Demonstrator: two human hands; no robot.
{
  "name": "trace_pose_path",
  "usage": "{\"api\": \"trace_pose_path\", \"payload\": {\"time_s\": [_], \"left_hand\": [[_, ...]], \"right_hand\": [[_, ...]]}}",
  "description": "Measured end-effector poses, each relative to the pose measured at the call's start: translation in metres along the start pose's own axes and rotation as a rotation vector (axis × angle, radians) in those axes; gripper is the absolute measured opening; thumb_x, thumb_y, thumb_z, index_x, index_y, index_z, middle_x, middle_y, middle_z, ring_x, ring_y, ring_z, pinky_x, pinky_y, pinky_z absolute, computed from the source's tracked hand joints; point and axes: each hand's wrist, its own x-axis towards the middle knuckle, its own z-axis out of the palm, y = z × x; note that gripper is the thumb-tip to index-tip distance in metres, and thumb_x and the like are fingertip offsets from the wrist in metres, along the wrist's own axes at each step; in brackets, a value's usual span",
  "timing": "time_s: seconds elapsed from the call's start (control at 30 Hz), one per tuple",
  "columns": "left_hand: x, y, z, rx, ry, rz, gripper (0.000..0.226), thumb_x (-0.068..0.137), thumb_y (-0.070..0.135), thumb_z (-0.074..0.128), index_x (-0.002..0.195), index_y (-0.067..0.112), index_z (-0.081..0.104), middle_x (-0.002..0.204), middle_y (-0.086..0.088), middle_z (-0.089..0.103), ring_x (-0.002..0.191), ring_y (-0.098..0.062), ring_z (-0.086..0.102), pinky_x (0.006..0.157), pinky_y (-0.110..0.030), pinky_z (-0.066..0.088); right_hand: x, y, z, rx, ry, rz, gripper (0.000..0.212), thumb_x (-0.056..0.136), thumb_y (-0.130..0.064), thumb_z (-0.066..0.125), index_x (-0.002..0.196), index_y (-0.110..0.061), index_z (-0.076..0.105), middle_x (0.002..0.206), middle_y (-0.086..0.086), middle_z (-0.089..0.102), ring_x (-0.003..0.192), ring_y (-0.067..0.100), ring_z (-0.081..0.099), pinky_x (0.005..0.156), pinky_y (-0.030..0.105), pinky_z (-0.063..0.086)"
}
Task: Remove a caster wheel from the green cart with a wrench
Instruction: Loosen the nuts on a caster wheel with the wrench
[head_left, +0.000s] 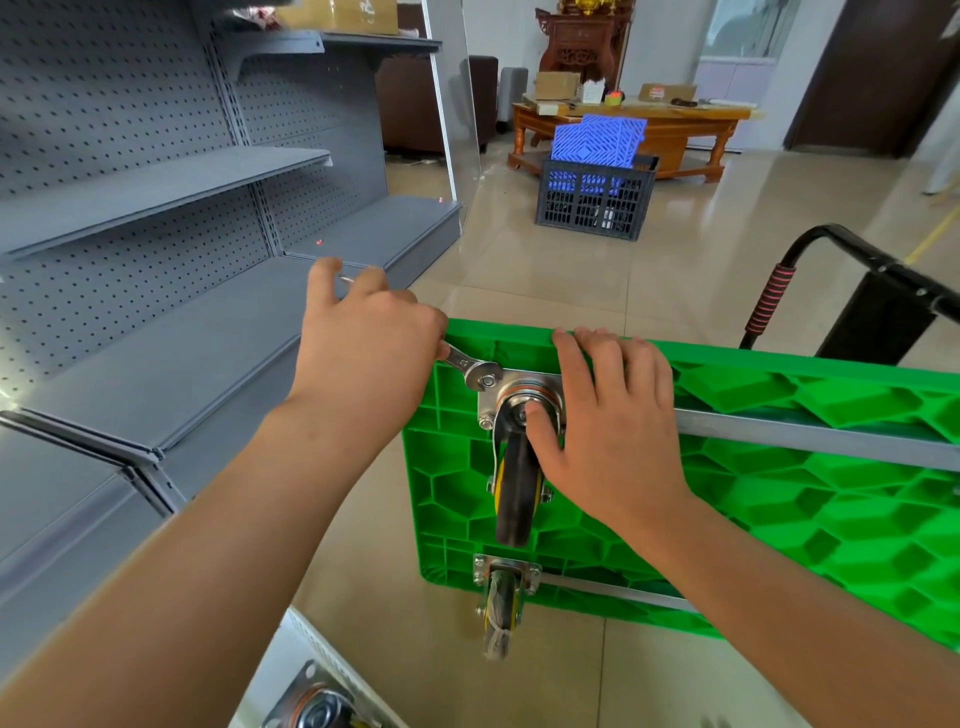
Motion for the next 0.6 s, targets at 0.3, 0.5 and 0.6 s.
{"api": "trace_pose_path", "payload": {"time_s": [0.3, 0.5, 0.6], "left_hand": [[0.003, -0.007, 0.013, -0.080, 0.097, 0.042, 0.021, 0.098, 0.046, 0.059, 0.098, 0.031, 0.073, 0.091, 0.008, 0.069, 0.105, -0.028, 0.051, 0.107, -0.048, 0.030], [0.004, -0.010, 0.022, -0.081, 0.181, 0.095, 0.023, 0.091, 0.046, 0.066, 0.084, 0.024, 0.071, 0.080, 0.005, 0.067, 0.094, -0.031, 0.054, 0.090, -0.047, 0.035], [0.000, -0.011, 0.029, -0.109, 0.182, 0.065, 0.025, 0.090, 0.046, 0.068, 0.081, 0.023, 0.069, 0.077, 0.003, 0.065, 0.088, -0.031, 0.057, 0.089, -0.047, 0.036]], "right_hand": [[0.000, 0.000, 0.000, -0.006, -0.010, 0.000, 0.064, 0.096, -0.049, 0.047, 0.141, -0.005, 0.052, 0.132, 0.015, 0.055, 0.119, 0.037, 0.048, 0.110, 0.053, 0.033], [0.000, 0.000, 0.001, -0.002, -0.027, 0.003, 0.065, 0.096, -0.050, 0.047, 0.142, -0.005, 0.051, 0.133, 0.015, 0.054, 0.120, 0.037, 0.047, 0.111, 0.053, 0.033], [0.000, 0.000, 0.000, -0.002, -0.015, 0.000, 0.064, 0.096, -0.049, 0.047, 0.142, -0.004, 0.052, 0.132, 0.015, 0.055, 0.120, 0.037, 0.048, 0.111, 0.053, 0.033]]}}
